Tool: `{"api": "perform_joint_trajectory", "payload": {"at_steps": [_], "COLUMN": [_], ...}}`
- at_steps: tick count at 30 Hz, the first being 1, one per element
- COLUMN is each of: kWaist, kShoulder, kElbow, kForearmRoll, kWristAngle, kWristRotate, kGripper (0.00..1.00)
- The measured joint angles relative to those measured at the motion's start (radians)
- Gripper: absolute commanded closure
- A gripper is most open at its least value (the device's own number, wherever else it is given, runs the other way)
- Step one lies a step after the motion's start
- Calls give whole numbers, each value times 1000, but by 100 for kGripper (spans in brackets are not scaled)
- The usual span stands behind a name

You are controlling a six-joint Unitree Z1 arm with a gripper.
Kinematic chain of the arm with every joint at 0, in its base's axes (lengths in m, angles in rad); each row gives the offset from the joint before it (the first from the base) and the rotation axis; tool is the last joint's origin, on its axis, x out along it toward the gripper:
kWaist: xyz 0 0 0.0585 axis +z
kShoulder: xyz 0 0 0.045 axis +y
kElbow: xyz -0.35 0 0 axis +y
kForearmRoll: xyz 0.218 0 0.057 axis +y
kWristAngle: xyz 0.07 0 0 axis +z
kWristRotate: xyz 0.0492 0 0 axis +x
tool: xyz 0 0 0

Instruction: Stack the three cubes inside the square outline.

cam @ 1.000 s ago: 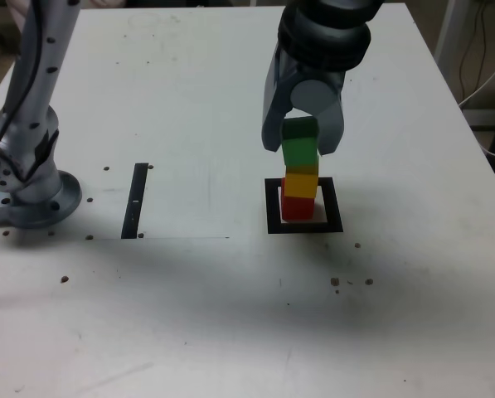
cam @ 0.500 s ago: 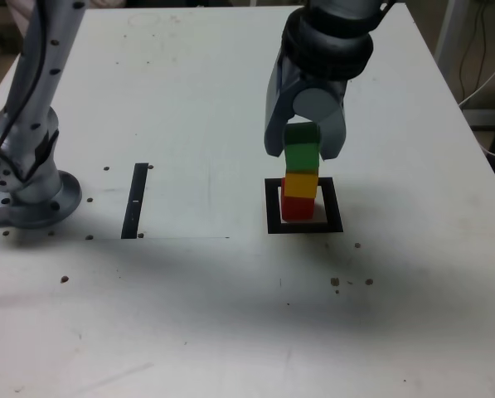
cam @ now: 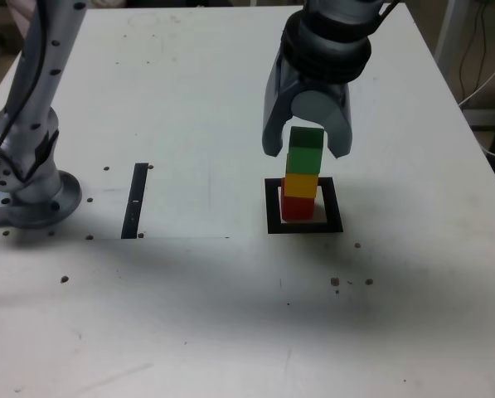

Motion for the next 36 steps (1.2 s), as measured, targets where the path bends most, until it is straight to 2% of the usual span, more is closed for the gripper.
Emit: {"api": "perform_joint_trajectory", "payload": {"at_steps": [9,17,25,36], "kWaist": [0,9,-3,9], "kShoulder": [-22,-100,-231,-392], "kElbow": [21,62,81,310], "kForearmRoll": [0,-11,-11,-22], "kWristAngle": [0,0,-24,-74], "kWristRotate": [-1,-1,5,-3], "kGripper": [1,1,1,1]}}
